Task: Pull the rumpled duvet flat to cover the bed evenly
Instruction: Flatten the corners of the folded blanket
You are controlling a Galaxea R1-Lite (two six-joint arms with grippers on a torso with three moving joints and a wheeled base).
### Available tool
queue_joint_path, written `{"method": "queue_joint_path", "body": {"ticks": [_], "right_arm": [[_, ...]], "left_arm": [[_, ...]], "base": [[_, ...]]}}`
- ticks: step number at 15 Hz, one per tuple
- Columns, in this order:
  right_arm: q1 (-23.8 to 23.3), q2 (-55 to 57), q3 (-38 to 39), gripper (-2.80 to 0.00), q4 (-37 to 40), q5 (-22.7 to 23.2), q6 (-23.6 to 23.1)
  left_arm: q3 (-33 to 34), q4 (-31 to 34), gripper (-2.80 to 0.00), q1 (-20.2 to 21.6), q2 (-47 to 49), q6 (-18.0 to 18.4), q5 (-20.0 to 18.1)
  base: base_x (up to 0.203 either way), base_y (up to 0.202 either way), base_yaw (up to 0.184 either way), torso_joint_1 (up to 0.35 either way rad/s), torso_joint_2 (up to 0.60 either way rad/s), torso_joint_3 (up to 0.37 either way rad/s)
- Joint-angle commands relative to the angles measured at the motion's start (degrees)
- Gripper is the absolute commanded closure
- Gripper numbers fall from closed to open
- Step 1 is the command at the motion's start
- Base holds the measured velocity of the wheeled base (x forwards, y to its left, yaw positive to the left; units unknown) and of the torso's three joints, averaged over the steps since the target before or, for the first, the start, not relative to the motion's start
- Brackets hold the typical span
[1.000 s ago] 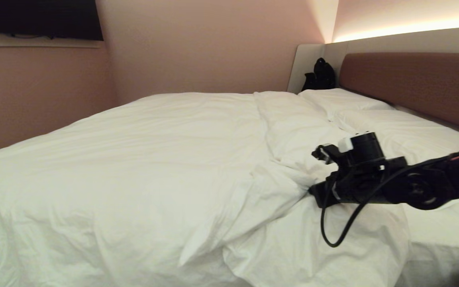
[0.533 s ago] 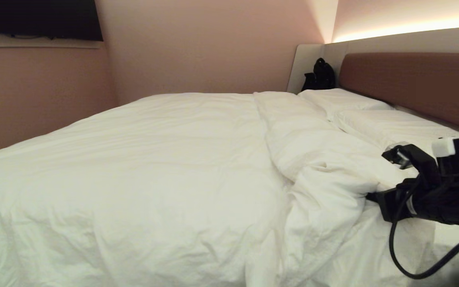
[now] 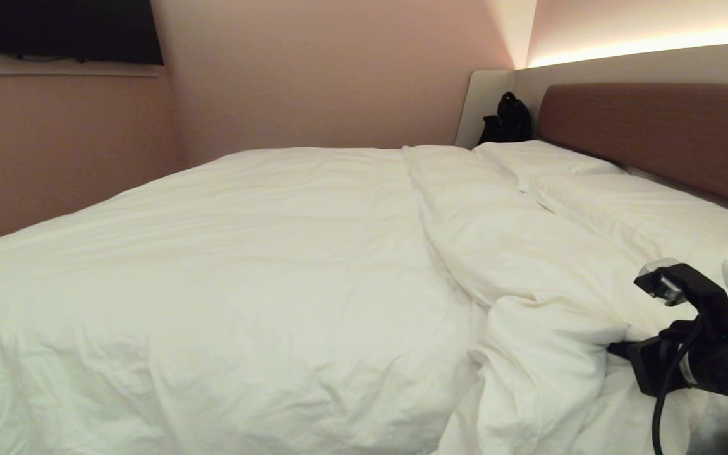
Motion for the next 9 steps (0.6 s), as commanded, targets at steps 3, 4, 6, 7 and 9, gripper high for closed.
{"method": "queue_joint_path", "body": {"ticks": [3,4,6,7,9], "right_arm": [[0.19,-0.18,3.2,-1.1,-0.31,0.19,-0.73],[0.28,-0.18,3.11,-2.8,-0.31,0.28,-0.56],[0.28,-0.77,3.13,-2.8,0.2,0.28,-0.42],[0.28,-1.9,3.56,-2.8,0.37,0.28,-0.45],[0.53,-4.53,4.74,-2.8,1.58,0.28,-0.66]], "left_arm": [[0.0,0.01,0.0,0.01,0.03,0.0,-0.05],[0.0,0.01,0.0,0.01,0.03,0.0,-0.05],[0.0,0.01,0.0,0.01,0.03,0.0,-0.05],[0.0,0.01,0.0,0.01,0.03,0.0,-0.05],[0.0,0.02,0.0,0.01,0.03,0.0,-0.05]], "base": [[0.0,0.0,0.0,0.0,0.0,0.0],[0.0,0.0,0.0,0.0,0.0,0.0],[0.0,0.0,0.0,0.0,0.0,0.0],[0.0,0.0,0.0,0.0,0.0,0.0],[0.0,0.0,0.0,0.0,0.0,0.0]]}}
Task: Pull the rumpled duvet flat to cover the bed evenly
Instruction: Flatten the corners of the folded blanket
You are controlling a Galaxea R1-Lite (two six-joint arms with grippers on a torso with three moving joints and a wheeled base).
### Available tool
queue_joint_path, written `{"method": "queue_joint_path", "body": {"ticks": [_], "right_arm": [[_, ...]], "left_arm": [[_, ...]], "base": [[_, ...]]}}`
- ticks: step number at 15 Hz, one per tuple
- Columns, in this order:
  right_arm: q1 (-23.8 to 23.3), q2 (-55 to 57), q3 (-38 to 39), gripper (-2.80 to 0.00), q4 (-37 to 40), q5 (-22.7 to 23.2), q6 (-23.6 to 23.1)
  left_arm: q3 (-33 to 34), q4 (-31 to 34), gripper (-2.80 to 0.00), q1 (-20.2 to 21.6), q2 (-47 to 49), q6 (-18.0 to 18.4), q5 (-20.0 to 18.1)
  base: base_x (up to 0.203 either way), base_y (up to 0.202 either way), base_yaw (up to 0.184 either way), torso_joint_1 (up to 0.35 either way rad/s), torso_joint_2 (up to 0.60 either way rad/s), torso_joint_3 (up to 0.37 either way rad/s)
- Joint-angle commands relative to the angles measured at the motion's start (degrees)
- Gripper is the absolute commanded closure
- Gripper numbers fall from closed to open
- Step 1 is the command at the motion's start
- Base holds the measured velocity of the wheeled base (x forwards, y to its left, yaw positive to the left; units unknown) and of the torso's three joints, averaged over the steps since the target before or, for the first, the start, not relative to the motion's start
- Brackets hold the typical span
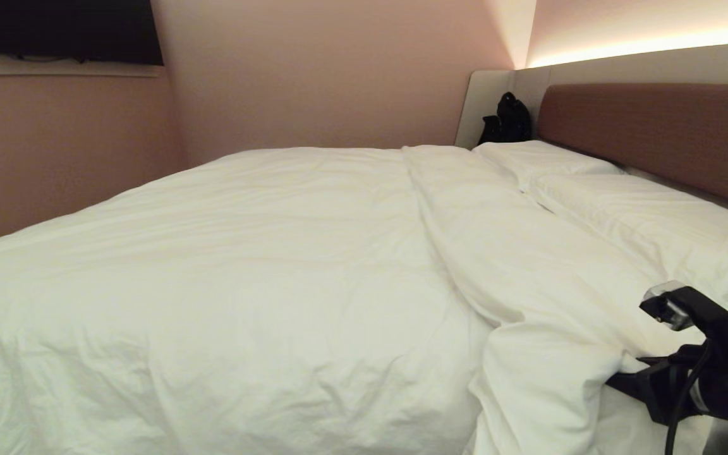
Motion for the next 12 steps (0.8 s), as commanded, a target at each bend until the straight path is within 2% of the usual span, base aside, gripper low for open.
{"method": "queue_joint_path", "body": {"ticks": [1,4,8,10,11,12], "right_arm": [[0.39,-4.23,1.17,-2.8,2.13,0.08,-0.2],[0.61,-12.04,2.86,-2.8,7.61,2.07,0.1],[0.61,-29.83,2.4,-2.8,22.13,4.52,1.2],[0.55,-33.81,1.9,-2.8,28.18,4.88,5.01],[0.45,-33.95,1.76,-2.8,28.2,4.59,9.83],[0.08,-33.13,1.26,-1.67,28.15,4.38,13.23]], "left_arm": [[0.0,0.01,0.0,0.01,0.05,0.03,0.0],[0.0,0.01,0.0,0.01,0.05,0.03,0.0],[0.0,0.01,0.0,0.01,0.05,0.03,0.0],[0.0,0.01,0.0,0.01,0.05,0.03,0.0],[0.0,0.06,0.0,0.01,0.05,0.03,0.0],[0.0,0.01,0.0,0.01,0.05,0.03,0.0]], "base": [[0.0,0.0,0.0,0.0,0.0,0.0],[0.0,0.0,0.0,0.0,0.0,0.0],[0.0,0.0,0.0,0.0,0.0,0.0],[0.0,0.0,0.0,0.0,0.0,0.0],[0.0,0.0,0.0,0.0,0.0,0.0],[0.0,0.0,0.0,0.0,0.0,0.0]]}}
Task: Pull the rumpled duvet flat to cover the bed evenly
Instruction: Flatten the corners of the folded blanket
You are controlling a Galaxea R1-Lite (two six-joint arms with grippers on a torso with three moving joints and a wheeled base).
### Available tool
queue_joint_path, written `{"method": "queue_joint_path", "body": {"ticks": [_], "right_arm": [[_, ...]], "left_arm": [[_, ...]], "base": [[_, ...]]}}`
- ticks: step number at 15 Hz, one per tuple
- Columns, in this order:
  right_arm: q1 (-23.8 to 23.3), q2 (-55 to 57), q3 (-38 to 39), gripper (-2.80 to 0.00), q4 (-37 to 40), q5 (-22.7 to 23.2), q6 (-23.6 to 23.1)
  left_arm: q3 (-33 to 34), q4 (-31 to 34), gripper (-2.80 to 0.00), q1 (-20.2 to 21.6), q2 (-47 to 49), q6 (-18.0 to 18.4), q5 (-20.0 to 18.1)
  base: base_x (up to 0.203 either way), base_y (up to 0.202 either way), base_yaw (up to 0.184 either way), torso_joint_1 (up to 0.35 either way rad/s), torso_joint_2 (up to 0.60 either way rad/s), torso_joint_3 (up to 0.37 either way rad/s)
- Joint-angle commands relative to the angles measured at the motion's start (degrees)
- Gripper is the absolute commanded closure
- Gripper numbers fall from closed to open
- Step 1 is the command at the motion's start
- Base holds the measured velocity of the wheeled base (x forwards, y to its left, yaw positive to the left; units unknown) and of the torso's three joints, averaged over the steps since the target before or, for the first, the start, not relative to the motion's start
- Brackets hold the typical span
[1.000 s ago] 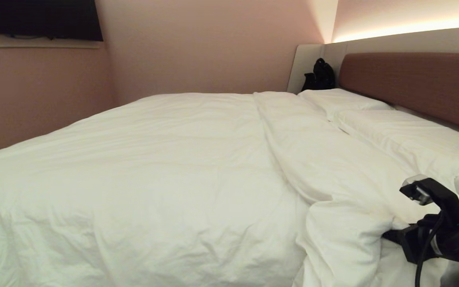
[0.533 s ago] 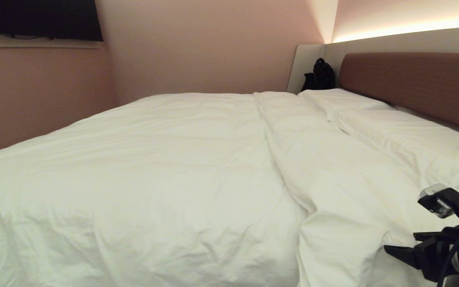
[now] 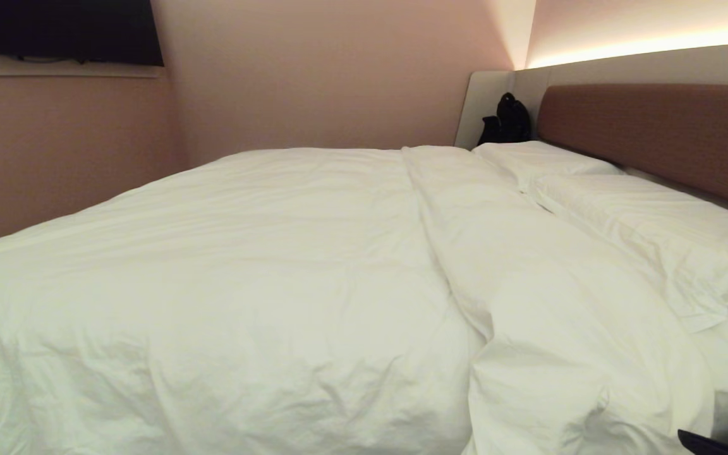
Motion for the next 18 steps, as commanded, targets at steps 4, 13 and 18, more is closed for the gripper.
{"method": "queue_joint_path", "body": {"ticks": [4,13,18], "right_arm": [[-0.91,4.08,-4.02,0.0,8.42,-0.37,16.45],[-15.65,24.8,-14.03,0.0,5.14,5.51,17.87],[-27.4,28.58,-14.68,0.0,1.16,10.71,5.97]], "left_arm": [[0.0,0.01,0.0,0.01,0.05,0.01,0.0],[0.0,0.01,0.0,0.01,0.05,0.01,0.0],[0.0,0.01,0.0,0.01,0.05,0.01,0.0]], "base": [[0.0,0.0,0.0,0.0,0.0,0.0],[0.0,0.0,0.0,0.0,0.0,0.0],[0.0,0.0,0.0,0.0,0.0,0.0]]}}
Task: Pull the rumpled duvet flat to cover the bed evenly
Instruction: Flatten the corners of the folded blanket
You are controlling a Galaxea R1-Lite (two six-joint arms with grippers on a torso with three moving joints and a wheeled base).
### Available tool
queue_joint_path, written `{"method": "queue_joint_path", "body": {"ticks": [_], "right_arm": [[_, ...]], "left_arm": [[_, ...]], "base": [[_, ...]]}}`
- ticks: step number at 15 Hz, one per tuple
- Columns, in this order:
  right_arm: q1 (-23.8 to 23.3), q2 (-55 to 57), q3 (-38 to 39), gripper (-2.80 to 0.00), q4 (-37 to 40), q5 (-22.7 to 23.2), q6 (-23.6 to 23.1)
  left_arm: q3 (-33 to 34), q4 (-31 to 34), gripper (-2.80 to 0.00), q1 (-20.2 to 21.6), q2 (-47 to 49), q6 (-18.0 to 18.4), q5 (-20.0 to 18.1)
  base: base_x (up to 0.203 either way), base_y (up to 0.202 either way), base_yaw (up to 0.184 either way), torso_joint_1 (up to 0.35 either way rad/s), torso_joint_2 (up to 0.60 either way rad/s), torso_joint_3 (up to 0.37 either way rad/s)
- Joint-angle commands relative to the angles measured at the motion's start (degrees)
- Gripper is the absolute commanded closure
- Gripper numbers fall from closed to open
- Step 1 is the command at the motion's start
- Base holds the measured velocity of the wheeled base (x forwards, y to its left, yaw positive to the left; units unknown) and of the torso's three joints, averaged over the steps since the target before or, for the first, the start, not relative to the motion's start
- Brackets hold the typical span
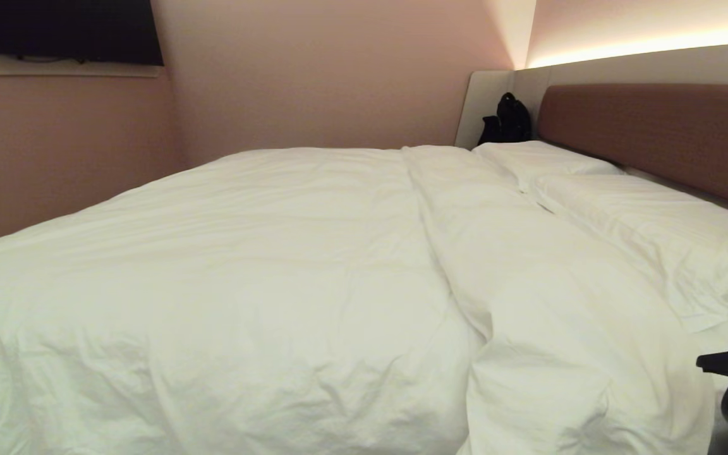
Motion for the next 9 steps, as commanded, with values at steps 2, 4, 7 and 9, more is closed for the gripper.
{"method": "queue_joint_path", "body": {"ticks": [2,4,7,9], "right_arm": [[-13.08,4.18,-0.26,0.0,-4.25,15.43,-20.3],[-17.93,5.69,-0.49,0.0,-4.92,23.49,-29.64],[-20.52,7.99,-0.48,0.0,-4.8,29.16,-35.52],[-20.55,10.38,-0.24,0.0,-5.09,31.43,-39.19]], "left_arm": [[0.0,0.01,0.0,0.01,0.02,0.01,-0.02],[0.0,0.01,0.0,0.01,0.02,0.01,-0.02],[0.0,0.01,0.0,0.01,0.02,0.01,-0.02],[0.0,0.01,0.0,0.01,0.02,0.01,-0.02]], "base": [[0.0,0.0,0.0,0.0,0.0,0.0],[0.0,0.0,0.0,0.0,0.0,0.0],[0.0,0.0,0.0,0.0,0.0,0.0],[0.0,0.0,0.0,0.0,0.0,0.0]]}}
